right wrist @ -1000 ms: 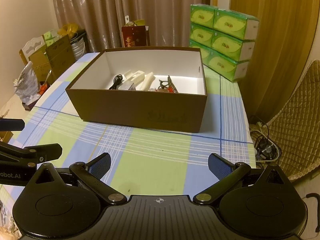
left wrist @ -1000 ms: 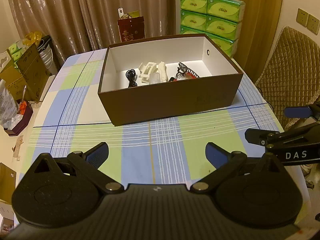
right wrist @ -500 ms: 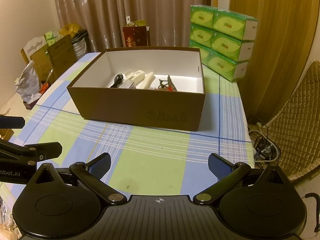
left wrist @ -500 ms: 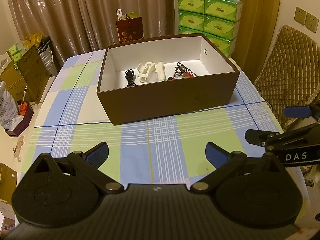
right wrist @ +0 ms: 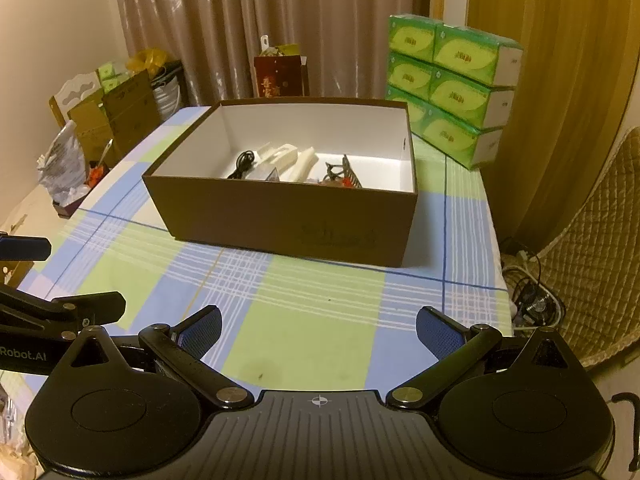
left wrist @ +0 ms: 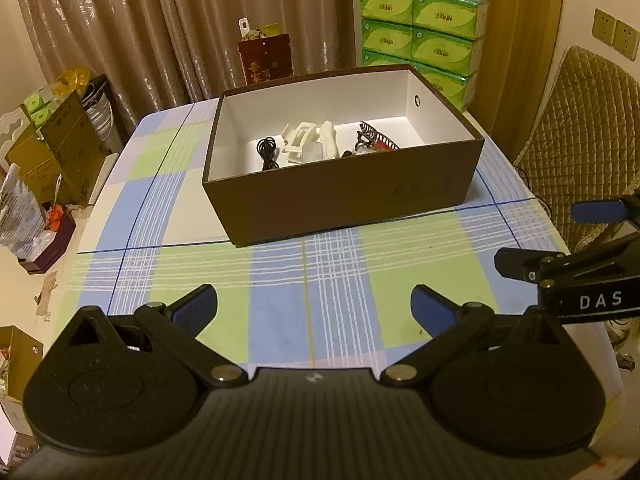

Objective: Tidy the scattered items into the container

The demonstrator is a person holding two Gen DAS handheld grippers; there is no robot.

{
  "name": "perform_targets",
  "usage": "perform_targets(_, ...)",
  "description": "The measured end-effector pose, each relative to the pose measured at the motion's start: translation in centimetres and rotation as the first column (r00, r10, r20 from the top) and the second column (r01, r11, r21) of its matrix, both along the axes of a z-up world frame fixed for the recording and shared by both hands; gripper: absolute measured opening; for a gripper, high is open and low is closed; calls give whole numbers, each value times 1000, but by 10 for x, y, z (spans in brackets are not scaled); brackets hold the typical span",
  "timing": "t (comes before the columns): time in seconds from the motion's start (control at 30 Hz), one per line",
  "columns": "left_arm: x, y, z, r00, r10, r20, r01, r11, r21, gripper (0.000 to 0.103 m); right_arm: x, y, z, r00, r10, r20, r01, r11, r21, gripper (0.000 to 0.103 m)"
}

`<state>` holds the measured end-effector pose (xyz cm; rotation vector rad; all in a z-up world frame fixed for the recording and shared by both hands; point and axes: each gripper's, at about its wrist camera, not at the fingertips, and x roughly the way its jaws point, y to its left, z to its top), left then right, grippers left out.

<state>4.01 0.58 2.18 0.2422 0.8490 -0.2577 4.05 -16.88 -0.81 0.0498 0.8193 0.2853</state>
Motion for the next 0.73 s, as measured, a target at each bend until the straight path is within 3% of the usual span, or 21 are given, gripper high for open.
perform_targets(0.73, 11, 0, -4, 1000, -6, -6, 6, 1000, -4, 102, 12, 1, -6, 1000, -9, -19, 9, 1000, -1, 101)
